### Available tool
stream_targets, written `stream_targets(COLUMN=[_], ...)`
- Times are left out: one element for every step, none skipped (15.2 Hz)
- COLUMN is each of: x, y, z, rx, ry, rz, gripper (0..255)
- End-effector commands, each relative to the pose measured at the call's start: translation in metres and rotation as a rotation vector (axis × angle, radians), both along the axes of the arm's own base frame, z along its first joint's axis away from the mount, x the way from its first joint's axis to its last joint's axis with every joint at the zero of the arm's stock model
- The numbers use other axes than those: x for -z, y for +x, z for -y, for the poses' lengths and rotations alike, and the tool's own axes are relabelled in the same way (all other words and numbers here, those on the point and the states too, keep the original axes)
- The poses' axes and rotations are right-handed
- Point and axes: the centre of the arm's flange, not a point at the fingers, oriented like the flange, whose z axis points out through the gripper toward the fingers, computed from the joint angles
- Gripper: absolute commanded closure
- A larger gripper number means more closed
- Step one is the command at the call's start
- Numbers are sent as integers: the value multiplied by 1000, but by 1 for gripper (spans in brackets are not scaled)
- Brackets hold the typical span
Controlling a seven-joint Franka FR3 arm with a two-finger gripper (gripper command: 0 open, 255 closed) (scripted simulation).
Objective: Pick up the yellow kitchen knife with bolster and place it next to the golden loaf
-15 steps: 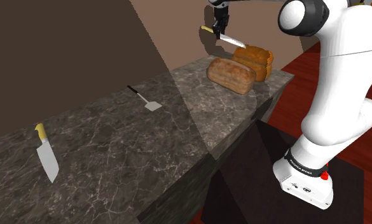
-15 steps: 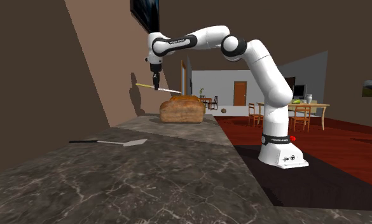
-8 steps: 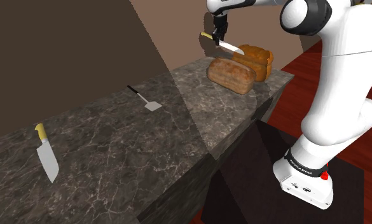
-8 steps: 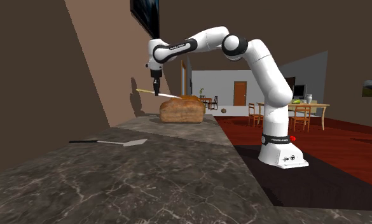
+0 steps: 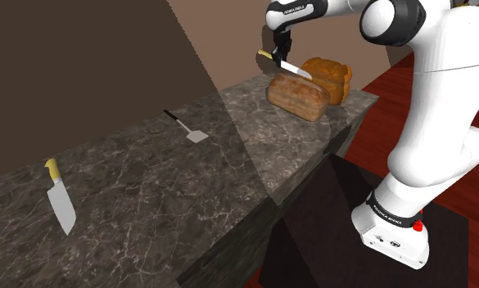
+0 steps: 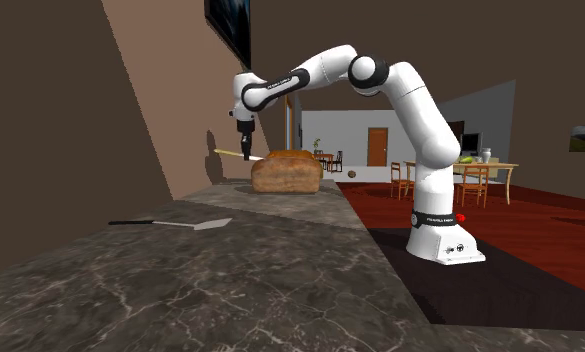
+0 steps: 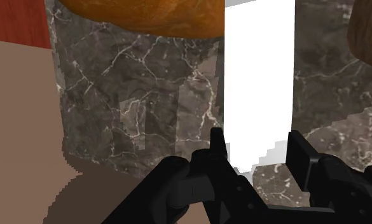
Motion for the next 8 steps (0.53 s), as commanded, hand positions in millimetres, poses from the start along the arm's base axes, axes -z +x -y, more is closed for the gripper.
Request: stream_targets(x=[10, 15, 20, 26, 31, 36, 42, 47], y=[0, 0, 0, 0, 0, 0, 0, 0], z=[-1, -1, -1, -1, -1, -1, -1, -1], rx=[0, 0, 0, 0, 0, 0, 0, 0], ry=[0, 0, 0, 0, 0, 0, 0, 0], rz=[1, 1, 1, 1, 1, 1, 1, 1], gripper=[255, 255, 255, 255, 255, 255, 255, 255])
